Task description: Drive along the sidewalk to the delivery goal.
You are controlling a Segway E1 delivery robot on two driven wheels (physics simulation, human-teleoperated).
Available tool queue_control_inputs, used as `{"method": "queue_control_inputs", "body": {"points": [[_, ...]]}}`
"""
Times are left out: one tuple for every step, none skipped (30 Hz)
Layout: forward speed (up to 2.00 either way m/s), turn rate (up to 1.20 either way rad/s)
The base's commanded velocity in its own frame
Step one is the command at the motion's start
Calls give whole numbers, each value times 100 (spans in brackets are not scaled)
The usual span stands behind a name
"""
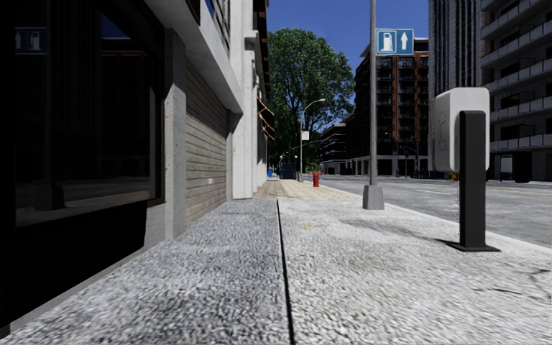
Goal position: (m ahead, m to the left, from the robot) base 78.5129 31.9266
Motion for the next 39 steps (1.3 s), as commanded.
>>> {"method": "queue_control_inputs", "body": {"points": [[196,0],[196,0],[195,0],[195,0],[195,0],[195,0],[195,0],[195,0],[195,0],[195,0],[195,0],[195,0],[195,0],[195,0],[195,0],[195,0],[195,0],[195,0],[195,0],[195,0],[195,0],[195,0],[195,0],[195,0],[195,0],[195,0],[195,0],[195,0],[195,0],[195,0],[195,0],[195,0],[195,0],[195,0],[195,0],[195,0],[195,0],[195,0],[195,0]]}}
